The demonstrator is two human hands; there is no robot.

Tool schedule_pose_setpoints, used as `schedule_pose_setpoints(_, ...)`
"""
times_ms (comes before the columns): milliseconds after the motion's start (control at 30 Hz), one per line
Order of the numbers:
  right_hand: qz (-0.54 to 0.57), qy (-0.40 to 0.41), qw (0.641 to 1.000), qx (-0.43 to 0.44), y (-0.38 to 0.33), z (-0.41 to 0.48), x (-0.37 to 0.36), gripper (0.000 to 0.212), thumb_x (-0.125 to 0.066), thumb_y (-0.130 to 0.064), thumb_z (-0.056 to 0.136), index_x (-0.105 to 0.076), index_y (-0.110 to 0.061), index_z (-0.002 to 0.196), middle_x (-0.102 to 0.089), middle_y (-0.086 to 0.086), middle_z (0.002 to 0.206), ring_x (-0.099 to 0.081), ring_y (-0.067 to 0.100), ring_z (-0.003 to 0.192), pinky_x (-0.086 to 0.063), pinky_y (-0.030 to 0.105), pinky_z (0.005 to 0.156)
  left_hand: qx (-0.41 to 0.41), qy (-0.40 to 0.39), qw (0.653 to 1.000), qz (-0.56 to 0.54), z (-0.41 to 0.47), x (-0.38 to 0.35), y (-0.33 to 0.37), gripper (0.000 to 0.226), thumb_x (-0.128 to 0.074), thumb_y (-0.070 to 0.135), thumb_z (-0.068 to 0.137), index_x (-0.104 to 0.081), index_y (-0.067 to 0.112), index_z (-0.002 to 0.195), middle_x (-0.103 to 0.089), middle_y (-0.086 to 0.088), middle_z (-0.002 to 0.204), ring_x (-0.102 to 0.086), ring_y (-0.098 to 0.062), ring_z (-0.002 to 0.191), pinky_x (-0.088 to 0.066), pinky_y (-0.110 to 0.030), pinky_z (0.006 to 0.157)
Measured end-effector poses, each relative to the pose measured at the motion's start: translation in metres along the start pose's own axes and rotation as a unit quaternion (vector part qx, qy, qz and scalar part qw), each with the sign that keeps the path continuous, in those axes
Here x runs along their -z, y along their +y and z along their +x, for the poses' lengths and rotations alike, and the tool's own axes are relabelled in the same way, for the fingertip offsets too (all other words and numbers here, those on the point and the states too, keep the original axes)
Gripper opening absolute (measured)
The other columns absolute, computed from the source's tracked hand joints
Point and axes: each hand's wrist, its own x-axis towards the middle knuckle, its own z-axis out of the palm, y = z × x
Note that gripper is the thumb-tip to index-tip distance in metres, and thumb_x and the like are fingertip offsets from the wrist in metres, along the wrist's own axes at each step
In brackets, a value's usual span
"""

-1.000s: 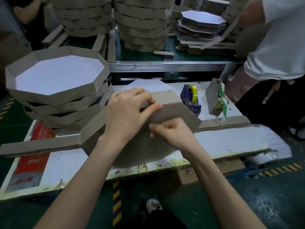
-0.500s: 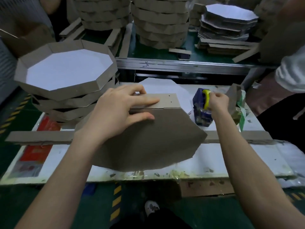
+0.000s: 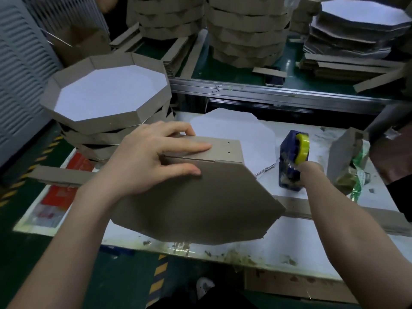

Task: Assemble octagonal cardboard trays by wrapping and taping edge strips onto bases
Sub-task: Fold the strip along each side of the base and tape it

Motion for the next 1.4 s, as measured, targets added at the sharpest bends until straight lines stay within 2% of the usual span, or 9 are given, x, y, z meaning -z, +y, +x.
schedule_pose_setpoints(100, 0.128, 0.001, 0.991, -0.026, 0.004, 0.005, -0.001, 0.034, -0.071, -0.007, 0.084, -0.058, -0.002, 0.115, -0.063, 0.016, 0.117, -0.059, 0.032, 0.098, -0.054, 0.045, 0.091, 0.005, 0.009, 1.0, 0.004, 0.003, -0.003, 0.001, 0.05, -0.056, 0.061, 0.075, -0.063, 0.04, 0.121, -0.06, 0.012, 0.123, -0.054, -0.01, 0.109, -0.039, -0.034, 0.091)
schedule_pose_setpoints(200, 0.255, 0.035, 0.966, -0.023, 0.013, 0.0, -0.003, 0.026, -0.076, -0.015, 0.081, -0.058, -0.005, 0.097, -0.064, 0.009, 0.099, -0.06, 0.023, 0.075, -0.055, 0.034, 0.068, 0.011, 0.009, 1.0, 0.003, 0.006, -0.004, 0.002, 0.052, -0.052, 0.064, 0.075, -0.062, 0.043, 0.121, -0.059, 0.014, 0.123, -0.054, -0.011, 0.108, -0.04, -0.037, 0.089)
schedule_pose_setpoints(333, 0.354, 0.067, 0.933, 0.014, 0.034, -0.022, -0.004, 0.022, -0.07, -0.027, 0.078, -0.057, -0.011, 0.071, -0.054, -0.001, 0.068, -0.048, 0.013, 0.053, -0.037, 0.019, 0.04, 0.0, 0.01, 1.0, 0.011, 0.009, -0.005, 0.005, 0.052, -0.051, 0.064, 0.075, -0.061, 0.043, 0.122, -0.06, 0.012, 0.122, -0.055, -0.014, 0.105, -0.041, -0.04, 0.087)
schedule_pose_setpoints(467, 0.319, 0.056, 0.941, 0.096, 0.082, -0.027, -0.01, 0.029, -0.067, -0.017, 0.09, -0.059, -0.003, 0.066, -0.056, 0.007, 0.077, -0.05, 0.017, 0.073, -0.042, 0.023, 0.068, -0.002, 0.012, 1.0, 0.008, 0.009, -0.005, 0.004, 0.052, -0.051, 0.065, 0.075, -0.062, 0.044, 0.121, -0.059, 0.014, 0.122, -0.054, -0.01, 0.106, -0.04, -0.037, 0.087)
schedule_pose_setpoints(667, 0.214, 0.086, 0.963, 0.138, 0.09, -0.015, -0.003, 0.025, -0.065, -0.015, 0.095, -0.071, 0.008, 0.102, -0.067, 0.011, 0.121, -0.062, 0.025, 0.109, -0.045, 0.025, 0.094, 0.013, 0.014, 0.999, 0.026, -0.005, -0.003, 0.002, 0.051, -0.05, 0.064, 0.078, -0.061, 0.043, 0.124, -0.059, 0.013, 0.126, -0.055, -0.013, 0.107, -0.042, -0.041, 0.09)
schedule_pose_setpoints(833, 0.14, 0.086, 0.975, 0.148, 0.084, -0.009, 0.003, 0.027, -0.062, -0.017, 0.097, -0.07, 0.006, 0.107, -0.069, 0.019, 0.11, -0.063, 0.033, 0.103, -0.043, 0.027, 0.086, 0.049, 0.004, 0.992, 0.12, -0.013, -0.001, 0.009, 0.059, -0.039, 0.072, 0.081, -0.049, 0.049, 0.135, -0.058, 0.015, 0.129, -0.051, -0.009, 0.117, -0.037, -0.039, 0.098)
schedule_pose_setpoints(1000, 0.013, 0.089, 0.978, 0.186, 0.074, 0.002, 0.008, 0.029, -0.055, -0.016, 0.101, -0.063, 0.012, 0.099, -0.065, 0.031, 0.106, -0.06, 0.043, 0.103, -0.045, 0.042, 0.086, 0.048, 0.0, 0.977, 0.208, 0.004, -0.011, 0.034, 0.081, -0.027, 0.09, 0.074, -0.048, 0.036, 0.13, -0.059, 0.013, 0.127, -0.055, -0.013, 0.115, -0.034, -0.037, 0.103)
schedule_pose_setpoints(1233, -0.093, 0.098, 0.964, 0.23, 0.073, 0.009, 0.01, 0.016, -0.051, -0.006, 0.099, -0.052, 0.008, 0.092, -0.06, 0.035, 0.105, -0.057, 0.047, 0.1, -0.037, 0.038, 0.074, 0.024, -0.035, 0.972, 0.231, 0.02, -0.025, 0.039, 0.086, -0.019, 0.087, 0.072, -0.039, 0.039, 0.141, -0.059, 0.013, 0.113, -0.056, -0.012, 0.102, -0.03, -0.026, 0.071)
schedule_pose_setpoints(1400, -0.144, 0.103, 0.946, 0.272, 0.072, 0.011, 0.012, 0.008, -0.049, 0.002, 0.096, -0.046, 0.003, 0.088, -0.058, 0.036, 0.103, -0.056, 0.048, 0.097, -0.036, 0.038, 0.07, 0.029, -0.031, 0.973, 0.228, 0.019, -0.022, 0.033, 0.087, -0.018, 0.087, 0.072, -0.041, 0.039, 0.14, -0.059, 0.013, 0.11, -0.057, -0.013, 0.1, -0.029, -0.026, 0.068)
